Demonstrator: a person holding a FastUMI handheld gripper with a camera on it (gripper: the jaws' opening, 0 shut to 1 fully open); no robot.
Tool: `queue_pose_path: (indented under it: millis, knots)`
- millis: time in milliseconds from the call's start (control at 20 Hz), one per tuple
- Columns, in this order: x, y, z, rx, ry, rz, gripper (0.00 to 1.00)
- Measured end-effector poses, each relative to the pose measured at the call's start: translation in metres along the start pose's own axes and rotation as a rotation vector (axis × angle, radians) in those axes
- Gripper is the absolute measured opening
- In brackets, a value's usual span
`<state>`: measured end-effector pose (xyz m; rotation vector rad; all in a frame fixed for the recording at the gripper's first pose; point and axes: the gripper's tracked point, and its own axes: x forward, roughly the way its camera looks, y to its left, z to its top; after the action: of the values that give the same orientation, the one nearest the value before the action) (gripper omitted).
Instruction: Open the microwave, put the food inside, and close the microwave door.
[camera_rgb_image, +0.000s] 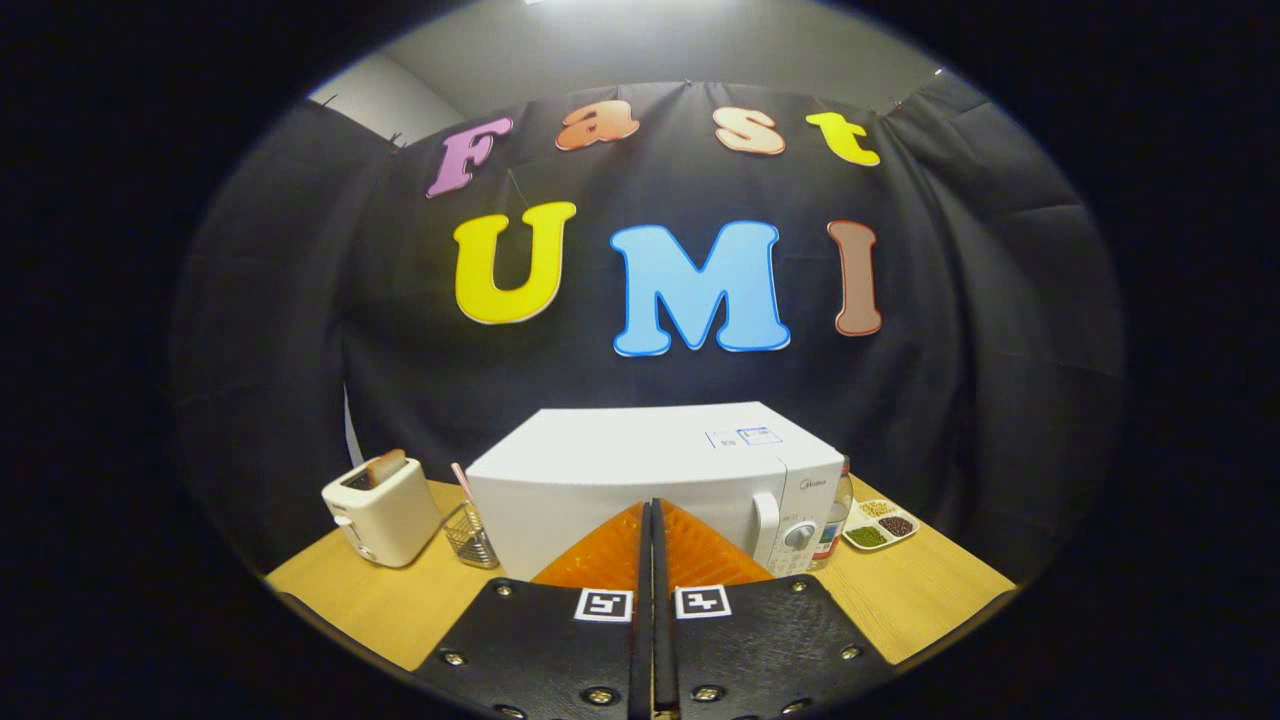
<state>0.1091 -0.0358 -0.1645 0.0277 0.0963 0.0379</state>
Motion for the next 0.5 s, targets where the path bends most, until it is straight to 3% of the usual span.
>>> queue_pose_path:
  millis: [500]
  knots:
    - [-0.096,0.040,0.159,-0.025,-0.148,0.066,0.01]
